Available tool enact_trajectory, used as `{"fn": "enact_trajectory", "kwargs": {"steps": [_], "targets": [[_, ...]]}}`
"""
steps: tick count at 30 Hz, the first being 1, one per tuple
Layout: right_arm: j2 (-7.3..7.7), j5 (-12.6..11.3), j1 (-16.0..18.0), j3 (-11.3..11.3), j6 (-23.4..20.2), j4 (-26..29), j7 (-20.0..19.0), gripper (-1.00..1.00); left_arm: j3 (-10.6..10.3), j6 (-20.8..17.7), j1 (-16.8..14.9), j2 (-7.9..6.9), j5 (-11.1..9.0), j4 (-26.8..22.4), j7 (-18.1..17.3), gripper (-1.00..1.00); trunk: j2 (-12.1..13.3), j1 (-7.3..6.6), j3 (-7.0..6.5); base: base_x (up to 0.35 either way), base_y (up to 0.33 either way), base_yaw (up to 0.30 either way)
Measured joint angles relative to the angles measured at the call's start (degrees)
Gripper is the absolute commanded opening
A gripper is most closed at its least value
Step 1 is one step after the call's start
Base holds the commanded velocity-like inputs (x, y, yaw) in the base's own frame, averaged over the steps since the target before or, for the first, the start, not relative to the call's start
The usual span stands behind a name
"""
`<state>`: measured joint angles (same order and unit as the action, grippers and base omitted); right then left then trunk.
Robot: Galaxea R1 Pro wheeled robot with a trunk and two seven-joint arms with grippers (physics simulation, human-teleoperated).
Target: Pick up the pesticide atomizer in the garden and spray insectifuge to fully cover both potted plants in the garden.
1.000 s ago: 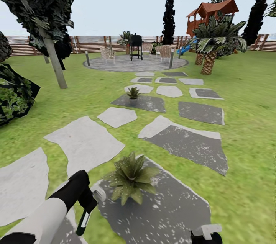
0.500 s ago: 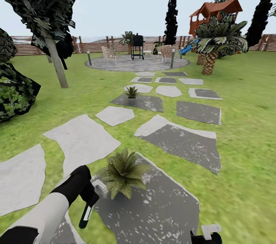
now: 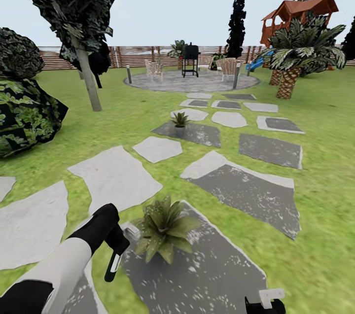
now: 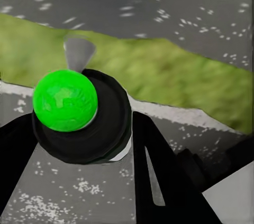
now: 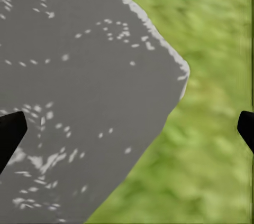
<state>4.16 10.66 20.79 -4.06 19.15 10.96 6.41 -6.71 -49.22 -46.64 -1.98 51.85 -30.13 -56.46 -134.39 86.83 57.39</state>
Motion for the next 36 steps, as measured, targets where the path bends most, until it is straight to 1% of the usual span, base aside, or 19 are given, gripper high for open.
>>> {"fn": "enact_trajectory", "kwargs": {"steps": [5,7,8,10,12,13,14,17,22,25,26,27,28,30,36], "targets": [[0.0,0.0,0.0,0.0,0.0,0.0,0.0,1.0,-0.1,-0.1,-0.1,0.0,0.0,-0.1,0.0,-1.0,0.0,0.0,0.0,0.226,-0.197,0.009],[0.0,0.0,0.0,0.0,0.0,0.0,0.0,1.0,-0.1,-0.3,-1.0,-0.03,0.0,-0.1,-0.8,-1.0,0.0,0.0,0.0,0.207,-0.204,0.169],[0.0,0.0,0.0,0.0,0.0,0.0,0.0,1.0,-0.2,-0.9,-2.3,-0.07,0.3,-0.1,-3.0,-1.0,0.0,0.0,-0.01,0.201,-0.206,0.245],[-0.01,0.0,0.0,0.1,0.0,0.0,0.0,1.0,-0.4,-1.6,-3.6,-0.11,0.8,-0.1,-6.8,-1.0,0.0,0.0,0.0,0.217,-0.206,0.264],[-0.01,0.0,0.0,0.1,0.0,0.0,0.0,1.0,-0.7,-1.6,-4.1,-0.1,1.5,-0.1,-8.2,-1.0,0.0,0.0,0.0,0.228,-0.204,0.183],[-0.01,0.0,0.0,0.1,0.0,0.0,0.0,1.0,-1.4,-1.7,-4.2,-0.1,2.9,-0.1,-8.7,-1.0,0.0,0.0,0.0,0.231,-0.204,0.06],[-0.01,0.0,0.0,0.1,0.0,0.0,0.0,1.0,-1.8,-1.7,-4.3,-0.09,4.0,0.0,-8.9,-1.0,0.0,0.0,0.0,0.232,-0.204,0.039],[0.0,0.0,0.0,0.0,0.0,0.0,0.0,1.0,-2.1,-1.8,-4.3,-0.05,5.1,0.0,-9.1,-1.0,0.0,0.0,0.0,0.232,-0.204,0.015],[0.08,0.1,0.0,0.0,0.0,0.0,0.0,1.0,-2.4,-1.8,-4.3,0.0,5.2,0.1,-9.3,-1.0,0.0,0.0,0.0,0.205,-0.163,0.001],[0.08,0.1,0.0,0.0,0.0,0.0,-0.1,1.0,-6.0,-1.7,-4.4,-0.19,5.9,0.0,-13.4,-1.0,0.0,0.02,0.0,0.033,-0.019,0.0],[0.08,0.0,0.0,0.0,0.0,0.0,0.0,1.0,-7.3,-1.7,-4.4,-0.29,6.5,0.0,-15.3,-1.0,0.0,0.02,0.0,0.01,-0.006,0.0],[0.08,0.0,0.0,0.0,0.0,0.0,0.0,1.0,-7.8,-1.7,-4.5,-0.31,7.1,0.0,-16.4,-1.0,0.0,0.02,0.0,0.003,-0.002,0.0],[0.08,0.0,0.0,0.0,0.0,0.0,0.0,1.0,-8.5,-1.6,-4.4,-0.37,8.7,0.0,-18.3,-1.0,0.0,0.02,0.0,0.002,-0.001,0.0],[0.08,0.0,0.0,0.0,0.0,0.0,0.0,1.0,-8.7,-1.6,-4.4,-0.54,10.3,0.0,-19.3,-1.0,0.0,0.02,0.0,0.001,0.0,0.026],[0.0,0.0,0.0,0.0,0.0,0.0,0.0,1.0,-8.7,-1.6,-4.4,-0.12,11.0,0.0,-19.6,-1.0,0.0,0.02,0.0,0.0,0.0,0.233]]}}
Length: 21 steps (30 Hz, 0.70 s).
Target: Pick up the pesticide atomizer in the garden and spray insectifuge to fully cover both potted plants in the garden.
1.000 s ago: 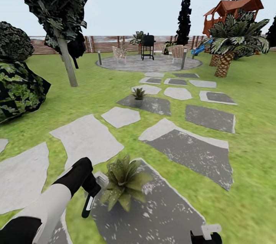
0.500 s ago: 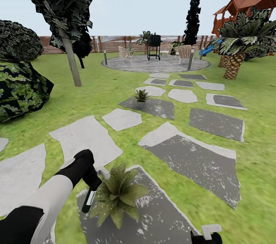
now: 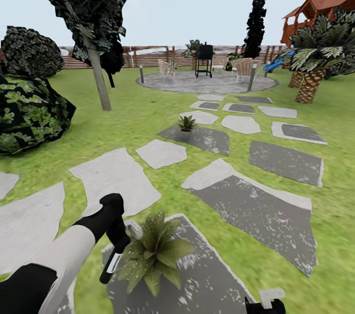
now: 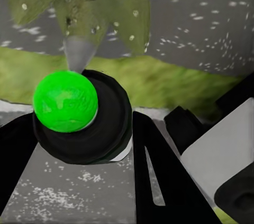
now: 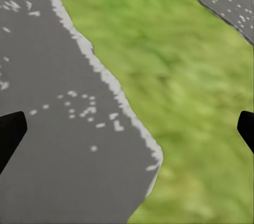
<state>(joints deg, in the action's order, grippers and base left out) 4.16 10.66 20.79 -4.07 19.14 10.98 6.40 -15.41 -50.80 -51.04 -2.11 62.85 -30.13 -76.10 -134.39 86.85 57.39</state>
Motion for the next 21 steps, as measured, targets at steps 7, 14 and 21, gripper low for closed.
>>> {"fn": "enact_trajectory", "kwargs": {"steps": [7,14,21], "targets": [[0.0,0.0,0.0,0.1,0.0,0.0,0.0,1.0,0.0,0.0,0.0,0.05,0.0,0.0,0.1,-1.0,0.0,0.0,0.0,0.0,-0.063,0.266],[0.0,0.0,0.0,0.1,0.0,0.0,0.0,1.0,0.0,-0.1,0.0,0.06,0.0,-0.1,0.1,-1.0,0.0,0.01,0.0,-0.032,-0.264,0.042],[-0.08,0.0,0.0,0.1,0.0,0.0,0.0,1.0,-0.1,-0.1,0.0,0.1,0.0,-0.1,0.1,-1.0,0.0,0.02,0.0,-0.181,-0.19,0.238]]}}
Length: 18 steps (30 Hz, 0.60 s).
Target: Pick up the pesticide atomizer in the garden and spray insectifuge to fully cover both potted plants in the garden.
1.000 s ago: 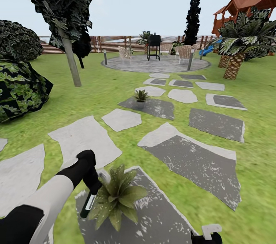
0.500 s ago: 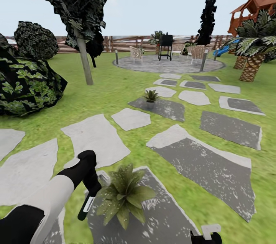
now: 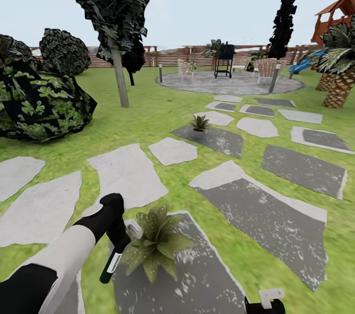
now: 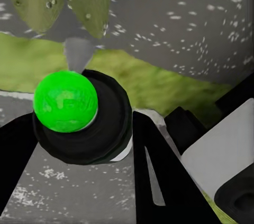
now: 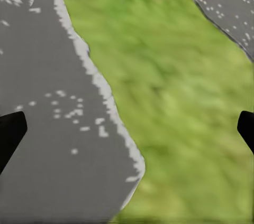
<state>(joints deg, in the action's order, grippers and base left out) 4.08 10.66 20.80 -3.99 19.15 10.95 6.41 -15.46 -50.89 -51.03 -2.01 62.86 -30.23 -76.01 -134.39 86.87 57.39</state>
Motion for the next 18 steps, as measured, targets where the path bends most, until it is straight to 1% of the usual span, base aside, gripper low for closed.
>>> {"fn": "enact_trajectory", "kwargs": {"steps": [5,8,14,18], "targets": [[-0.02,0.0,0.0,0.0,0.0,0.0,0.0,1.0,0.1,0.0,0.0,0.06,0.0,0.0,0.0,-1.0,0.0,-0.02,0.0,-0.014,-0.01,0.277],[-0.02,0.0,0.0,0.0,0.0,0.0,0.0,1.0,0.1,0.0,-0.1,0.66,-0.1,0.0,0.0,-1.0,0.0,-0.02,0.0,-0.001,-0.051,0.124],[-0.01,0.0,0.0,0.0,0.0,0.0,0.0,1.0,0.1,0.0,0.0,1.07,-0.1,0.0,0.1,-1.0,0.0,-0.02,0.0,0.0,-0.241,0.014],[-0.02,0.0,0.0,0.0,0.0,0.0,0.0,1.0,0.1,0.0,0.0,1.07,0.0,0.0,0.1,-1.0,0.0,-0.01,0.0,-0.028,-0.271,0.172]]}}
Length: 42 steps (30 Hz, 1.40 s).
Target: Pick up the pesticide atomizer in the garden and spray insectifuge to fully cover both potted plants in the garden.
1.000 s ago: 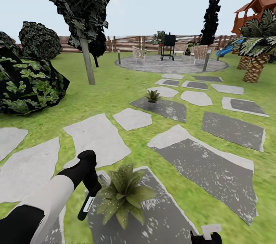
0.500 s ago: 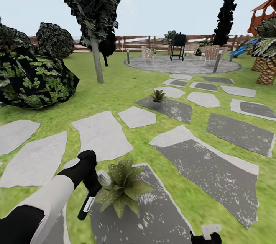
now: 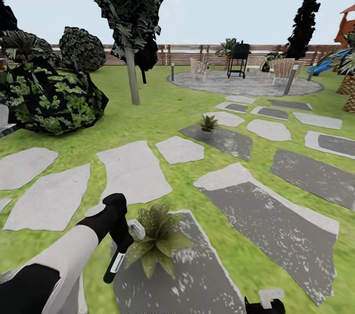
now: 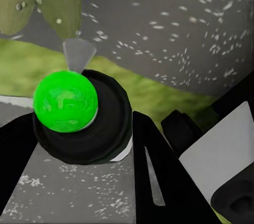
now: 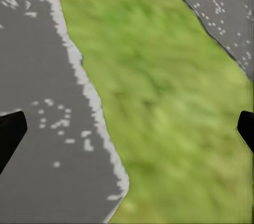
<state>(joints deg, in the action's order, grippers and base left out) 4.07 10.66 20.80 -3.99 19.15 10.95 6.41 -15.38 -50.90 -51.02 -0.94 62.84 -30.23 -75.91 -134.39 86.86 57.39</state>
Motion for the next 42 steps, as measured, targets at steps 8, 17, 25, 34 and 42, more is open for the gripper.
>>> {"fn": "enact_trajectory", "kwargs": {"steps": [8,17,25,34,42], "targets": [[-0.09,0.0,0.0,0.0,0.0,0.0,0.0,1.0,0.0,0.0,0.0,0.05,0.0,0.0,0.3,-1.0,0.0,0.01,0.0,-0.128,-0.266,0.271],[-0.11,0.0,0.0,0.0,0.0,0.0,0.0,1.0,0.5,0.2,0.6,-0.61,-0.2,0.0,0.5,-1.0,0.0,0.01,0.0,-0.175,-0.233,0.277],[-0.16,0.0,0.0,0.0,0.0,0.0,0.0,1.0,1.9,0.3,1.0,-1.08,-1.0,0.3,2.5,-1.0,0.0,0.0,0.0,-0.039,-0.025,0.181],[-0.09,0.0,0.0,0.0,0.0,0.0,-0.1,1.0,10.6,0.1,2.7,0.51,-7.7,1.9,19.8,-1.0,0.0,0.0,0.01,0.0,0.0,0.005],[-0.17,-0.1,0.0,0.0,0.1,0.1,-0.1,1.0,10.8,0.5,7.6,1.2,-9.5,1.3,23.4,-1.0,0.0,0.0,0.0,0.0,0.0,0.0]]}}
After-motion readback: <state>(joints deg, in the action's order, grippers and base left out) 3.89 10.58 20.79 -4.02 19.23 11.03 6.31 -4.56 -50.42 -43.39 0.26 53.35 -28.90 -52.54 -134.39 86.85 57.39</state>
